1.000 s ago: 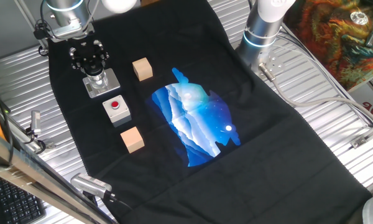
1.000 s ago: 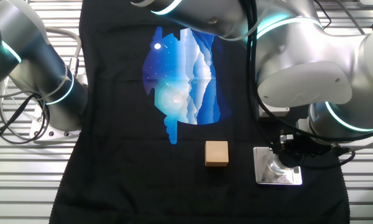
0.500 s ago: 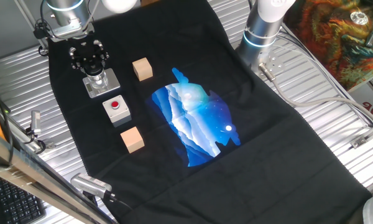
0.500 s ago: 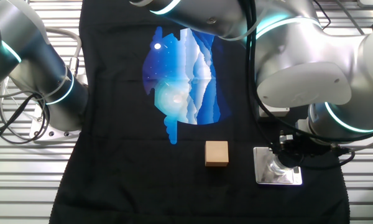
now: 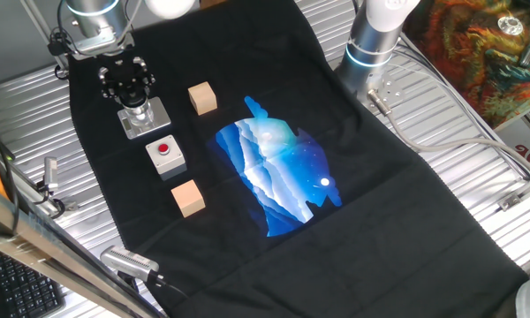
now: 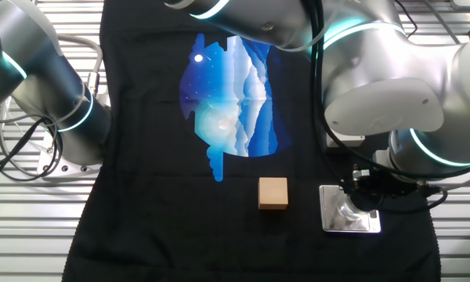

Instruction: Screw the lid onto the jar

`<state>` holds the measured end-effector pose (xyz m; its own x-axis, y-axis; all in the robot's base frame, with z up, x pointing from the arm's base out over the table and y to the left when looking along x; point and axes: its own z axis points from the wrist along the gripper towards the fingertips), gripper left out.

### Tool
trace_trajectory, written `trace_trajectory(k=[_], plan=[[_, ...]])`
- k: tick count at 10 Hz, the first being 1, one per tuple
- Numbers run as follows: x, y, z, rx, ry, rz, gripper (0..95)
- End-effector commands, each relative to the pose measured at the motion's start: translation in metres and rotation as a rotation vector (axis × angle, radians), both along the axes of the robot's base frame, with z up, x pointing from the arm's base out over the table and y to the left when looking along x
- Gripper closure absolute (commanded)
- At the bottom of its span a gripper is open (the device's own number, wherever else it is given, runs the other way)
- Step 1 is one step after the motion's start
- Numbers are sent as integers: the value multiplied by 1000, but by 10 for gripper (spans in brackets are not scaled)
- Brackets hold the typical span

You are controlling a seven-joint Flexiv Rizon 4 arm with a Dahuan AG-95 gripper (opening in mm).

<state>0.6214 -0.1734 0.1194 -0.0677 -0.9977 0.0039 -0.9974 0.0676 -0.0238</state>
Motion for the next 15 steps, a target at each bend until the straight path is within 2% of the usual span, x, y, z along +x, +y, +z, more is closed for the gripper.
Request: trace_trajectory(k=[1, 4, 8, 11, 14, 15], plan=[[-1, -2, 1, -6, -4, -120, 950], [-3, -8, 4, 21, -10, -393, 950], [-3, -8, 1, 83, -24, -573, 950], [-3, -8, 0, 82, -33, -706, 950], [-3, -8, 0, 75, -36, -796, 950], [-3, -8, 0, 75, -30, -832, 950]])
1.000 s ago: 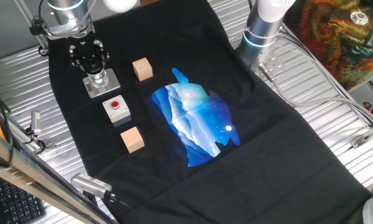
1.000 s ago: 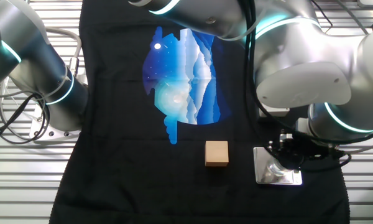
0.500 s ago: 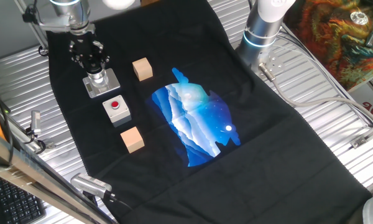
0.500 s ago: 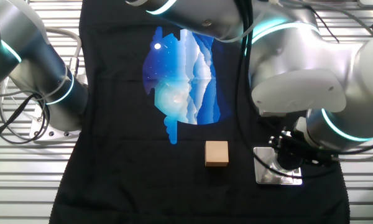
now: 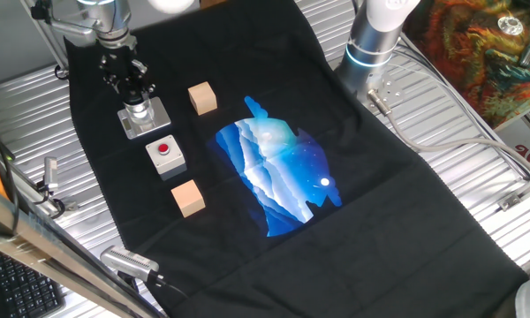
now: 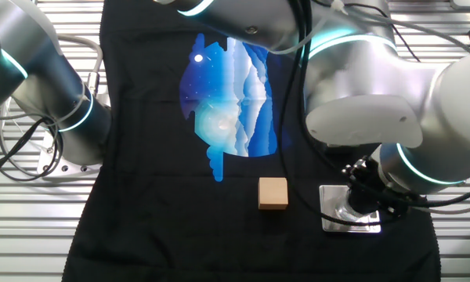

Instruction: Screw the lid onto the jar

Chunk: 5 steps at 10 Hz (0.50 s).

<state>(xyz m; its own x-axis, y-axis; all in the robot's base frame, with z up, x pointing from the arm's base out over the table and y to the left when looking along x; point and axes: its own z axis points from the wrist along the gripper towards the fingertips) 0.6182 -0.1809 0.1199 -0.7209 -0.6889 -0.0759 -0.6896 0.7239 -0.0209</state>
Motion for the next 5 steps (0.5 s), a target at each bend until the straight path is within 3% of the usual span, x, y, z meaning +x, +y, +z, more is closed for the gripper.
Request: trace_trajectory(k=[1, 5], plan=[[0, 0, -1, 4, 18, -128, 950], [0, 0, -1, 4, 47, -288, 950]])
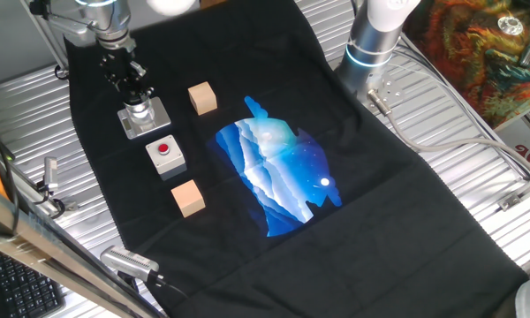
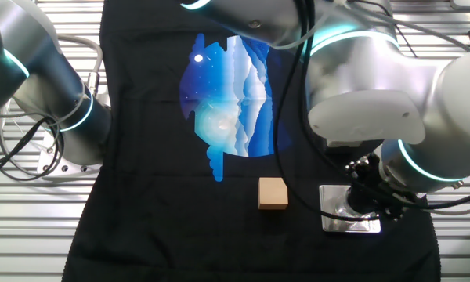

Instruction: Screw the lid onto the jar

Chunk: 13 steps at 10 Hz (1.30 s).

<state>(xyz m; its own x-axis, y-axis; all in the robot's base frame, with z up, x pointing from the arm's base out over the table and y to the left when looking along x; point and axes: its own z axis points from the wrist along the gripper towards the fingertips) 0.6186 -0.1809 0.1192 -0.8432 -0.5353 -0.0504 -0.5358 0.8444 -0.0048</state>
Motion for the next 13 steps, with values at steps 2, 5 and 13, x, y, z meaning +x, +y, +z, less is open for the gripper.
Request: trace_trajectory(k=[2, 5, 13], plan=[[0, 0, -1, 31, 22, -188, 950], [0, 0, -1, -8, 17, -245, 950], [0, 0, -1, -9, 34, -324, 950]])
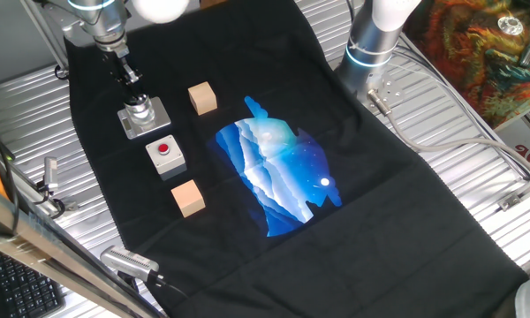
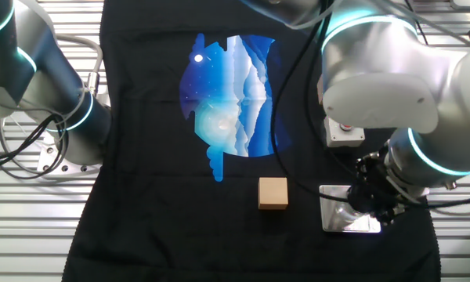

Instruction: Screw the lid onto the jar

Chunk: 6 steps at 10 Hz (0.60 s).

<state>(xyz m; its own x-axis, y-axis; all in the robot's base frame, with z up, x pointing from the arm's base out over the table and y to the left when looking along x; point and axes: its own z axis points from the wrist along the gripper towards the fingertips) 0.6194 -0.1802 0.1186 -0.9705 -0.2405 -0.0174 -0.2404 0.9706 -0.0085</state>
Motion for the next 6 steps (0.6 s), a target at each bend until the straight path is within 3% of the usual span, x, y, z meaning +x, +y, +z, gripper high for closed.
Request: trace_trajectory(k=[1, 2, 6], plan=[[-1, -1, -1, 36, 6, -22, 950], [-1, -1, -1, 42, 4, -29, 950], [-1, 0, -1, -3, 10, -11, 950]])
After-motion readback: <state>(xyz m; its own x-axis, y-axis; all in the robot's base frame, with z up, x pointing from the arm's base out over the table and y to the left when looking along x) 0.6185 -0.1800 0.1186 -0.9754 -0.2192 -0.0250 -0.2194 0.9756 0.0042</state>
